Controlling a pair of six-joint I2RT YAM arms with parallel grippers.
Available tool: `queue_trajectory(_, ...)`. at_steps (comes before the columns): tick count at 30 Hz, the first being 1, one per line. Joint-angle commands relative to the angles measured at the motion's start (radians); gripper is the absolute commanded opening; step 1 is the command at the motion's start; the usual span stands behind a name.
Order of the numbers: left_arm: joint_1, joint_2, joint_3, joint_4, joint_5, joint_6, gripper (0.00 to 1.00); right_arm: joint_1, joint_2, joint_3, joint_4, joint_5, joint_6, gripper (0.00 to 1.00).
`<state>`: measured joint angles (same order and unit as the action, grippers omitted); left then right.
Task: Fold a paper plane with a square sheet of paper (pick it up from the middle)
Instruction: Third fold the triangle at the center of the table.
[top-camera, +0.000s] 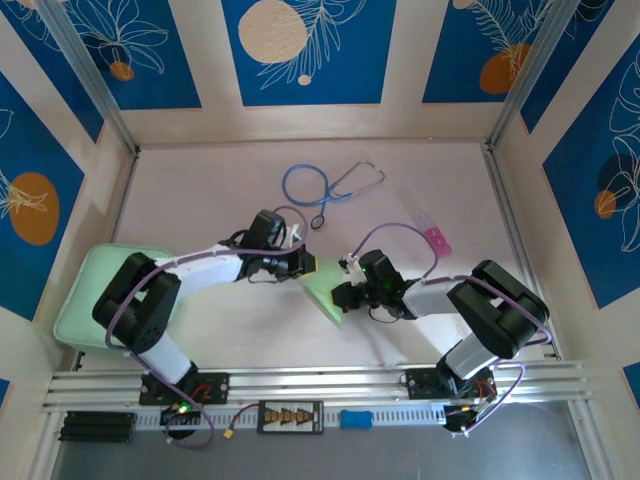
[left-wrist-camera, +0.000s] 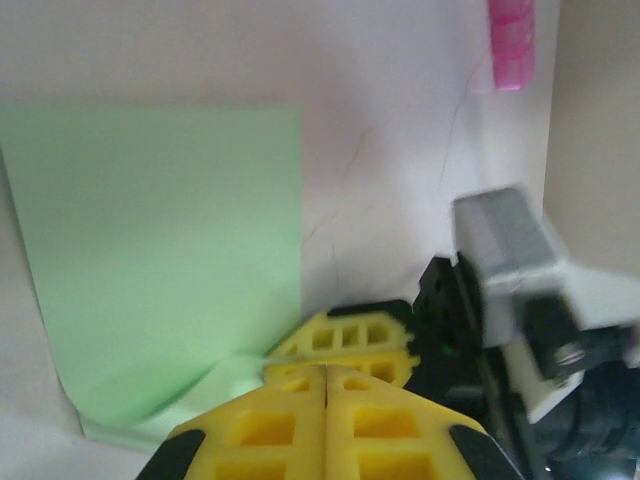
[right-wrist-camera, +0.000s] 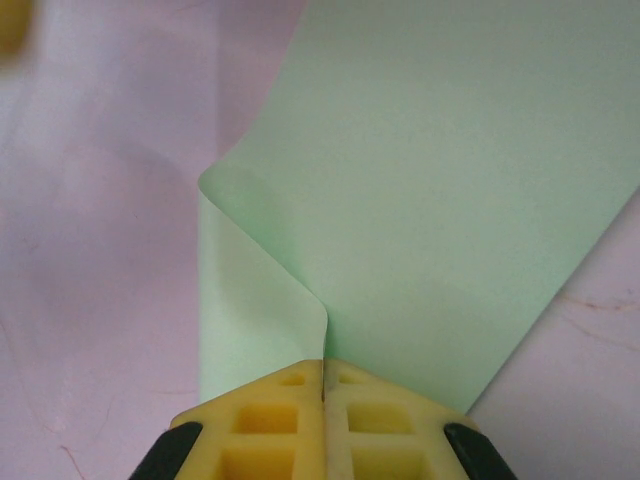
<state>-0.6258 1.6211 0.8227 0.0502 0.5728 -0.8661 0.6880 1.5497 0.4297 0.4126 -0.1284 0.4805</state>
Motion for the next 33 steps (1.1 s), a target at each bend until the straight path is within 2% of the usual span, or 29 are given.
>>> queue_trajectory(1,-0.038,-0.008,-0.105,0.255,0.047,-0.197,0.00,0.012,0.023,-0.018,-0.040,0.030,0.005,0.00)
queue_trajectory(3,-0.053,0.005,-0.137,0.311,0.041,-0.234,0.00,0.013,0.023,-0.015,-0.043,0.030,0.005,0.00)
queue_trajectory(10,-0.089,0.052,-0.158,0.336,0.004,-0.242,0.00,0.014,0.014,-0.006,-0.064,0.035,0.000,0.00)
queue_trajectory(33,-0.094,0.179,-0.218,0.345,-0.016,-0.211,0.00,0.036,0.027,-0.012,-0.057,0.052,0.019,0.00)
